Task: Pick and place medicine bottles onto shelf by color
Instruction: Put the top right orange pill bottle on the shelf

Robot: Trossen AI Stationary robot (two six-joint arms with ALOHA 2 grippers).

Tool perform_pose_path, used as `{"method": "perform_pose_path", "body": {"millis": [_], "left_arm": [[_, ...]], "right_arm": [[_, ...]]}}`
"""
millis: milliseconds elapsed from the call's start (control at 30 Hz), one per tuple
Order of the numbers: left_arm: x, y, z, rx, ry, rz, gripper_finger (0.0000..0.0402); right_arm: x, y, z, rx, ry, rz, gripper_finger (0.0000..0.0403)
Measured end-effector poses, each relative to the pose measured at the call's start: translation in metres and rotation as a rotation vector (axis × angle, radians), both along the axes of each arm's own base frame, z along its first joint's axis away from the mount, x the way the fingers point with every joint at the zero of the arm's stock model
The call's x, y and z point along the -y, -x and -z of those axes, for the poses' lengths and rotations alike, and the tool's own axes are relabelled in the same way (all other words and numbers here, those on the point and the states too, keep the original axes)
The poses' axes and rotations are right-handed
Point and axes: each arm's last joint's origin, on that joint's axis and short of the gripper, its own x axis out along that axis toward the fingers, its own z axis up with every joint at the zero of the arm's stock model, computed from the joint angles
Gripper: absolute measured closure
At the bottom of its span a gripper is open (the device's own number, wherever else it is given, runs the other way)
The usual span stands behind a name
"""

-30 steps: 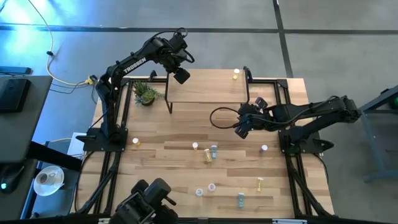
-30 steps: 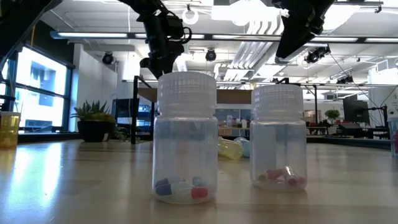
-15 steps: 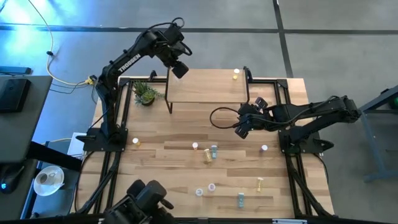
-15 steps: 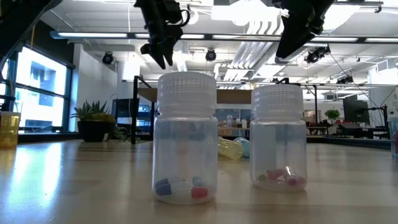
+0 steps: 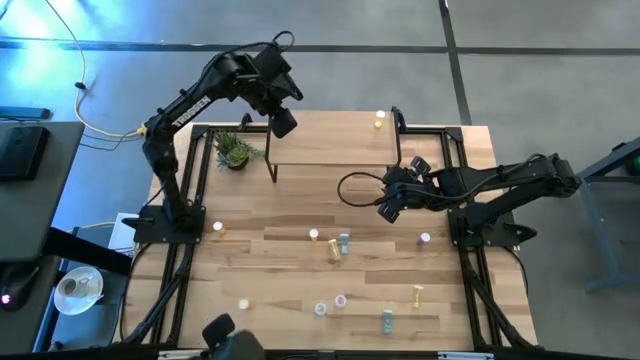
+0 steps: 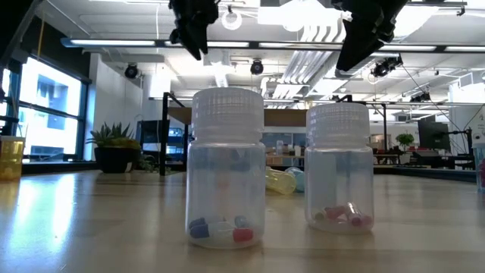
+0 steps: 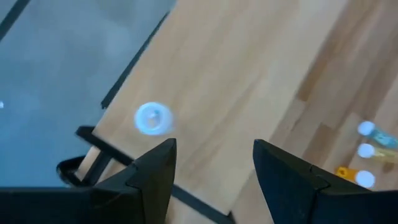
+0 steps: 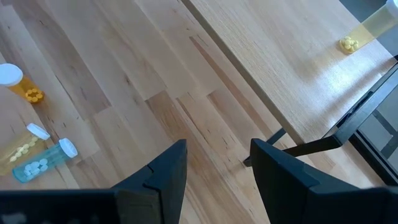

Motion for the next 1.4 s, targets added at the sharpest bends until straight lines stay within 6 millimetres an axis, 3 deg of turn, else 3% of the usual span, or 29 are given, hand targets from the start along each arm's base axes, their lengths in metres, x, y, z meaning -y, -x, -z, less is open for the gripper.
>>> {"method": "perform_pose_path", "body": {"millis": [267,700,1167,1400], "left_arm": [[0.038,-0.005,0.021,0.041,-0.032,0.102,0.0199],[0.109,0.026,0.066,0.2,-0.087,0.217,0.0199],[0.182,0.044,0.128,0.216,0.002,0.381,0.0199],[0.205,0.056,0.141,0.22,0.042,0.394,0.0199]], "right_arm": [[0.0,0.0,0.0,0.002,0.0,0.0,0.0236],[-0.002,-0.01,-0.005,0.109,-0.048,-0.029,0.0236],[-0.011,-0.024,-0.012,0.154,-0.118,-0.366,0.0212],[-0.017,-0.043,-0.005,0.164,-0.125,-0.559,0.0203]]}}
